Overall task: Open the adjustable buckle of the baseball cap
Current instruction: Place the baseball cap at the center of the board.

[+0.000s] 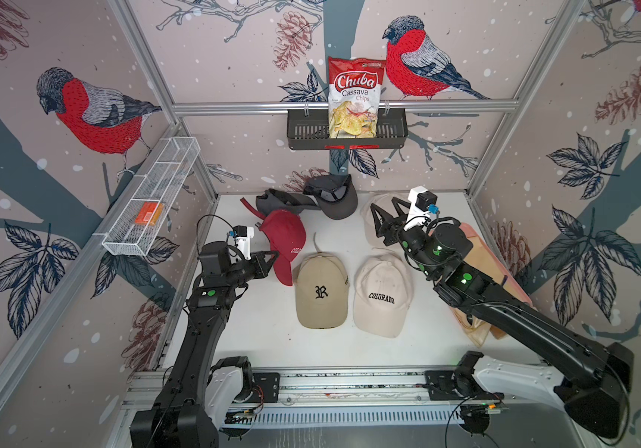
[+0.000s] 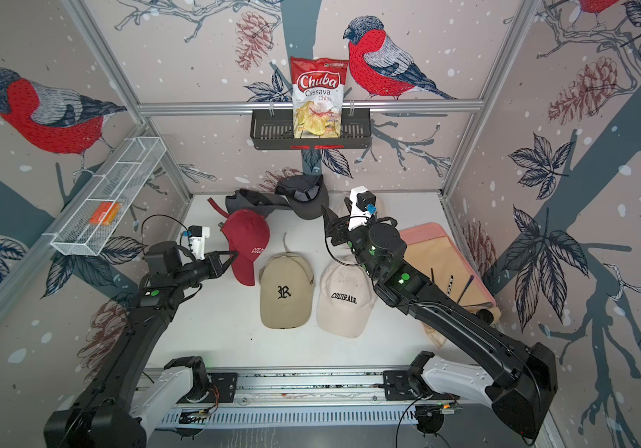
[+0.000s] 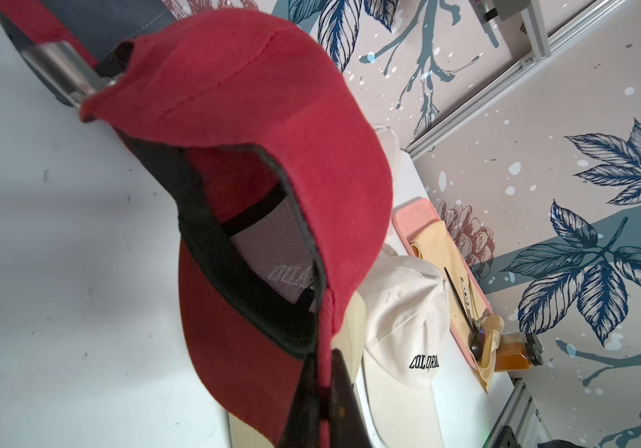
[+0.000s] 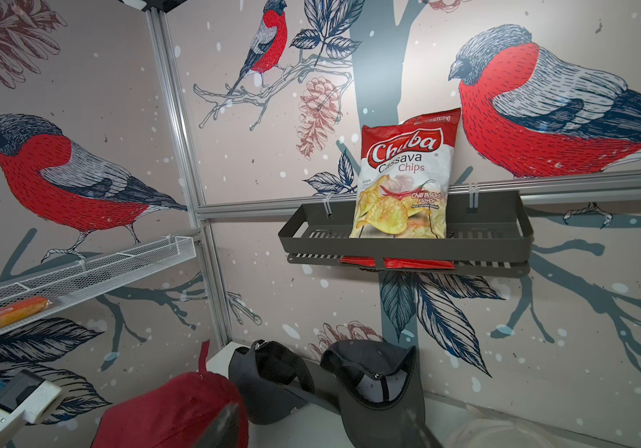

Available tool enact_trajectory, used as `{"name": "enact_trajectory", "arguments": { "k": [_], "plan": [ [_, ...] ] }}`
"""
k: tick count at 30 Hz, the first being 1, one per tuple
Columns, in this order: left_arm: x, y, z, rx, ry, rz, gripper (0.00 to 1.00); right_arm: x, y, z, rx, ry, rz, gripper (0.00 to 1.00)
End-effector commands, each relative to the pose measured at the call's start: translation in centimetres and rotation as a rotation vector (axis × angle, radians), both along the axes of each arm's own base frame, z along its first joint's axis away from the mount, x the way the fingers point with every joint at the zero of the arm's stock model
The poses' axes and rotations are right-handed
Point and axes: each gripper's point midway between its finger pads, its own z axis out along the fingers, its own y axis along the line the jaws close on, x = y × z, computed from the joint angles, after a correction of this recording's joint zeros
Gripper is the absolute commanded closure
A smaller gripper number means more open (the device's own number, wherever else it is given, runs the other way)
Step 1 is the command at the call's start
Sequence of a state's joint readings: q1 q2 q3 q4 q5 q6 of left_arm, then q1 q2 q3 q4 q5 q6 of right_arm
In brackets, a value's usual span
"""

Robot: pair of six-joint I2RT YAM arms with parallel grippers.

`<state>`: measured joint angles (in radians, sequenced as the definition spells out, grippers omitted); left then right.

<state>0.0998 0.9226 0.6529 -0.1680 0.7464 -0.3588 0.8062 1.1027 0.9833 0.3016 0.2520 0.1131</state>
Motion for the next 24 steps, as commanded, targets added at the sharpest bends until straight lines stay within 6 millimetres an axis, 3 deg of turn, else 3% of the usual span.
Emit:
{"name": "enact_trajectory", "arguments": {
  "k": [1, 13, 24],
  "plan": [
    [-1.0, -0.4, -0.5, -0.019, 0.013, -0.049, 1.0, -0.3, 0.0, 0.2, 0.026, -0.001, 0.026, 0.31],
    [-2.7, -2.4, -4.6, -0.231, 0.141, -0.173, 1.0, 0.0, -1.4, -0.9, 0.033, 0.016, 0.022, 0.31],
    [-4.0, -3.3, -2.5, -0.445, 0.05, -0.189, 1.0, 0.5, -1.8, -1.3, 0.036, 0.025, 0.03, 0.31]
  ]
}}
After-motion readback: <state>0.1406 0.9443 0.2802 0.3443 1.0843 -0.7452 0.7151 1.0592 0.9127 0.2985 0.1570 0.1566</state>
